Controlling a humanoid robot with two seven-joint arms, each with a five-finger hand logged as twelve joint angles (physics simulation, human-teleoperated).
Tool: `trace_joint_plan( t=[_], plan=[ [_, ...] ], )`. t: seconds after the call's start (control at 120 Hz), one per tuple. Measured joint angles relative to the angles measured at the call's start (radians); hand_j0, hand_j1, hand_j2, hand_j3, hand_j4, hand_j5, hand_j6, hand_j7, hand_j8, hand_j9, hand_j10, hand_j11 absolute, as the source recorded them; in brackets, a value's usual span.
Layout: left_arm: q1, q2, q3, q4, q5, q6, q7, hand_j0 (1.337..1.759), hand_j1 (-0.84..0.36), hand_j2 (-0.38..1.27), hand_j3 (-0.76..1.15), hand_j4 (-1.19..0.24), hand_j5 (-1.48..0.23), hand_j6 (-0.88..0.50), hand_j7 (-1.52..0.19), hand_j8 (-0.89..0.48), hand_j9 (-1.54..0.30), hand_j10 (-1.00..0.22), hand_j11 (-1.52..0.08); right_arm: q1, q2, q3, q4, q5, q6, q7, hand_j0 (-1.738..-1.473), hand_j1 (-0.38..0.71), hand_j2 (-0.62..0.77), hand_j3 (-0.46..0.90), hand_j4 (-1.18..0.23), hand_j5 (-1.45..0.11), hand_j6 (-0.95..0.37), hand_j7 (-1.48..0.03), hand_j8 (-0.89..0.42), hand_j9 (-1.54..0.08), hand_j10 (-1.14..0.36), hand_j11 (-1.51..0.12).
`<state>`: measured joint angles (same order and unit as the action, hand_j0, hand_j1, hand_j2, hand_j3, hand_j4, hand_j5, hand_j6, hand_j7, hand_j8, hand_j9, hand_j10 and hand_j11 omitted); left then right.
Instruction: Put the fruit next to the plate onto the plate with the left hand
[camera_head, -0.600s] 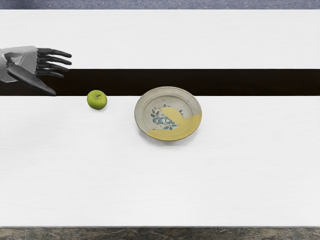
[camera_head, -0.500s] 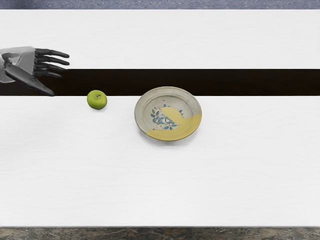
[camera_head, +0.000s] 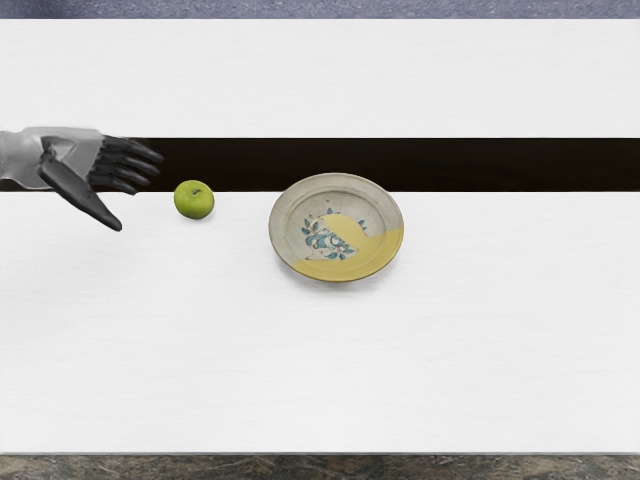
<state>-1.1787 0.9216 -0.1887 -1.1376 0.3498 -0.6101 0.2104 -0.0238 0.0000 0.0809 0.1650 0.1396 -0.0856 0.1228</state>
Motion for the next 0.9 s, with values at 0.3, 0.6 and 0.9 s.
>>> trace_joint_plan(
  t=[0.3, 0.6, 0.9],
  plan=[
    [-0.002, -0.011, -0.011, -0.201, 0.246, 0.394, 0.167, 1.658, 0.05, 0.05, 0.0, -0.25, -0.32, -0.25, -0.32, -0.25, -0.32, -0.25, -0.32, 0.002, 0.0, 0.0, -0.002, 0.0, 0.0, 0.003, -1.658, -0.31, -0.01, 0.0, -0.03, -0.05, -0.04, -0.05, -0.03, -0.05, -0.03, -0.05],
    [0.001, -0.116, -0.007, -0.233, 0.404, 0.594, 0.378, 1.658, 0.05, 0.05, 0.0, -0.25, -0.32, -0.25, -0.32, -0.25, -0.32, -0.25, -0.32, 0.004, 0.0, 0.0, -0.002, 0.0, 0.0, 0.003, -1.658, -0.31, -0.01, 0.0, -0.03, -0.05, -0.04, -0.05, -0.03, -0.05, -0.03, -0.05],
    [-0.052, -0.322, 0.075, -0.174, 0.446, 0.733, 0.399, 1.658, 0.05, 0.05, 0.0, -0.25, -0.32, -0.25, -0.32, -0.25, -0.32, -0.25, -0.32, 0.011, 0.0, 0.001, -0.002, 0.0, 0.0, 0.003, -1.658, -0.31, -0.01, 0.0, -0.04, -0.05, -0.04, -0.05, -0.04, -0.05, -0.03, -0.05]
  ],
)
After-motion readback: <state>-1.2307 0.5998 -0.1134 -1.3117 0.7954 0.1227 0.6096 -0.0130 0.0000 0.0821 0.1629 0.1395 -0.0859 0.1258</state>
